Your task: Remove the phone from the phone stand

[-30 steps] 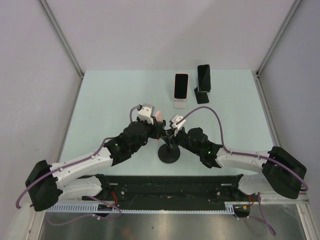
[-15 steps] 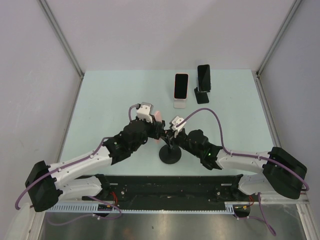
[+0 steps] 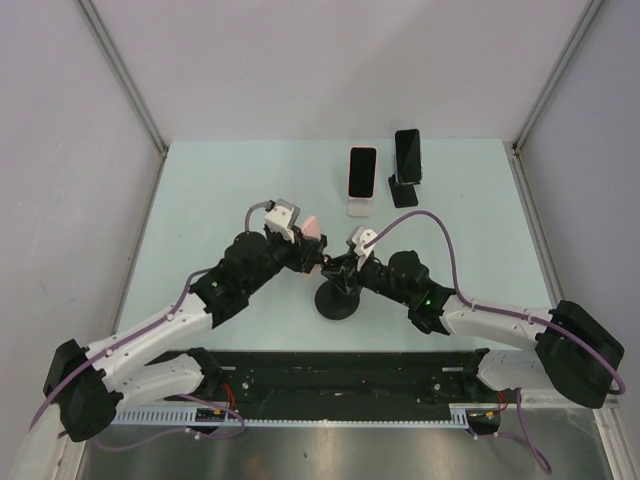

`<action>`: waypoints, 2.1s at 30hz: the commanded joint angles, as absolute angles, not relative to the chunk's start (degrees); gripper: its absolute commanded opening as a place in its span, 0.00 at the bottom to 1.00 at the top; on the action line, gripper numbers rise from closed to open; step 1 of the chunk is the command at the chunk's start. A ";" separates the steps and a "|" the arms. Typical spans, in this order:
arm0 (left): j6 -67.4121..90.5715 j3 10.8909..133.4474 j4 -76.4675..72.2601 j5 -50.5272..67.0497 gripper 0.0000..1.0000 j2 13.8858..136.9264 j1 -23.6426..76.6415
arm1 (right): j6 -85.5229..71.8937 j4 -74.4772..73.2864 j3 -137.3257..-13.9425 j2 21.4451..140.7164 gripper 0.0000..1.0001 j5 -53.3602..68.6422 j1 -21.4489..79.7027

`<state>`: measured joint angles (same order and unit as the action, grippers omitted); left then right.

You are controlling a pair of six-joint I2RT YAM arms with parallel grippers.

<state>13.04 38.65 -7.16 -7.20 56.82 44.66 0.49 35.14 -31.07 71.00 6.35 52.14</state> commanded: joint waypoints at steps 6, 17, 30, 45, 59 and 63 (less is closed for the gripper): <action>-5.71 40.43 -4.92 -11.94 0.00 53.17 38.41 | 0.97 30.23 -29.44 68.82 0.00 5.53 44.91; 5.36 39.90 -7.03 -15.11 0.00 53.61 42.80 | 1.66 31.29 -32.69 71.01 0.58 9.75 47.28; 8.61 40.69 -8.96 -16.61 0.00 54.67 48.43 | 4.31 24.53 -42.97 79.80 0.80 18.37 49.39; 8.09 40.87 -9.32 -14.94 0.00 54.41 49.48 | 5.71 19.69 -50.97 87.71 0.27 17.67 50.62; 0.18 43.59 2.08 1.75 0.00 51.59 40.34 | 11.25 8.97 -50.98 83.50 0.00 23.99 46.94; -2.45 44.56 3.69 4.31 0.00 52.03 38.59 | 12.30 8.00 -50.89 83.14 0.00 24.43 46.32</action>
<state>2.98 40.25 3.99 1.34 53.82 40.84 9.50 13.19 -49.93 85.01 24.45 47.86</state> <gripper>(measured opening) 0.199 0.359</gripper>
